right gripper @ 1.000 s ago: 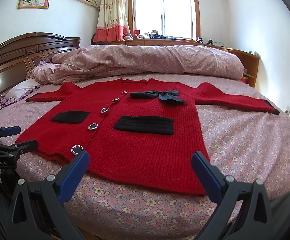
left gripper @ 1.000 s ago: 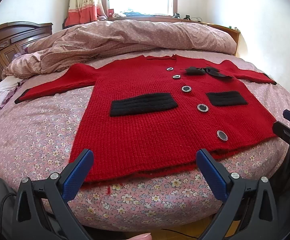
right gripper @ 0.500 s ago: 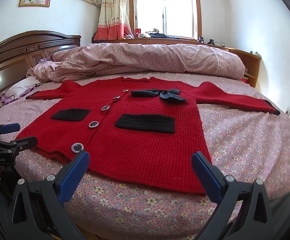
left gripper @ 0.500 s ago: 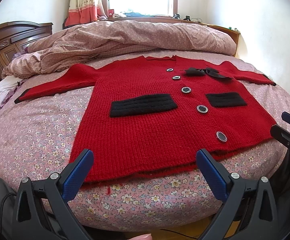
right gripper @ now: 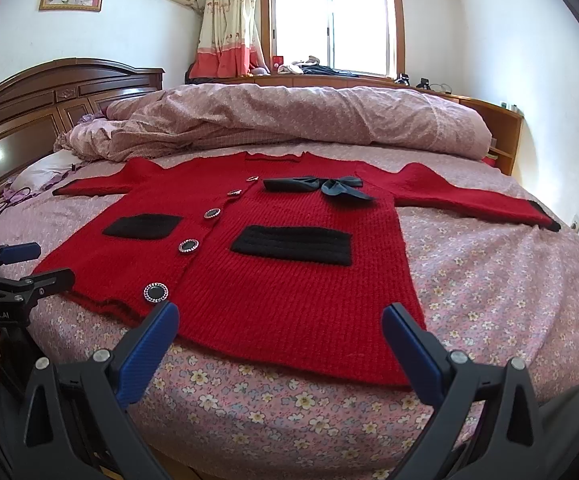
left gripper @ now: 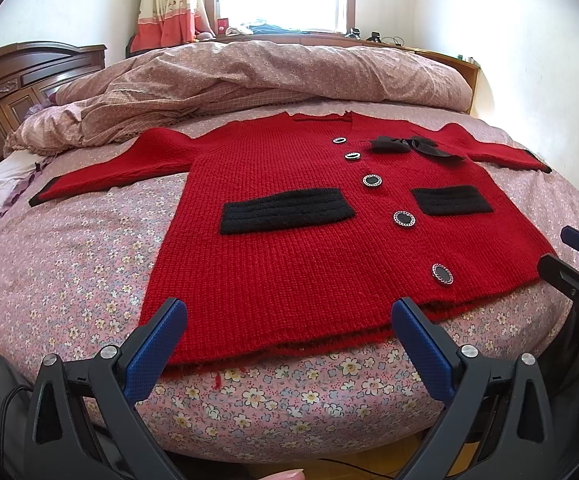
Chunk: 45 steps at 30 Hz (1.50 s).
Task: Fold small clothes
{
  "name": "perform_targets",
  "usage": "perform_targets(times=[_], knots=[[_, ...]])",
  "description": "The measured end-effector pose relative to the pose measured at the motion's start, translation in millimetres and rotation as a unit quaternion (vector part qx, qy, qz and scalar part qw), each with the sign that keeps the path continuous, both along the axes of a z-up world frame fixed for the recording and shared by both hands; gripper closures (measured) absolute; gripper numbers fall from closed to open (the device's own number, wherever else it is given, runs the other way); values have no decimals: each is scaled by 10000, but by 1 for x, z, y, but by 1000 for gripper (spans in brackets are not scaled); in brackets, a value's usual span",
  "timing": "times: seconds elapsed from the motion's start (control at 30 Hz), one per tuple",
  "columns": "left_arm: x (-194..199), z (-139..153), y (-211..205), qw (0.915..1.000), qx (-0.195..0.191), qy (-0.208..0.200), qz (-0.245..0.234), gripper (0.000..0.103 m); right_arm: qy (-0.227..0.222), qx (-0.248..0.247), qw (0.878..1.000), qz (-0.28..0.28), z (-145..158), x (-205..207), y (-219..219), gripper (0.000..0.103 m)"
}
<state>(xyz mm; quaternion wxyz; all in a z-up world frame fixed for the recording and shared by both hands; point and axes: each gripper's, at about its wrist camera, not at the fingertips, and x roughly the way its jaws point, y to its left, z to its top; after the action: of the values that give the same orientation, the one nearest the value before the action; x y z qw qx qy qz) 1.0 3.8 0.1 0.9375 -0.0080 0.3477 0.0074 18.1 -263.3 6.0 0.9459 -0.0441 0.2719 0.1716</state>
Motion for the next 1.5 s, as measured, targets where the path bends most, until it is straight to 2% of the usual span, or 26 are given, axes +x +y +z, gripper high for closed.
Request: perform_targets(times=[1.5], knots=[[1,-1,0,10000,-36,5,77,4,117,-106,9999,46,-4,3,3,0]])
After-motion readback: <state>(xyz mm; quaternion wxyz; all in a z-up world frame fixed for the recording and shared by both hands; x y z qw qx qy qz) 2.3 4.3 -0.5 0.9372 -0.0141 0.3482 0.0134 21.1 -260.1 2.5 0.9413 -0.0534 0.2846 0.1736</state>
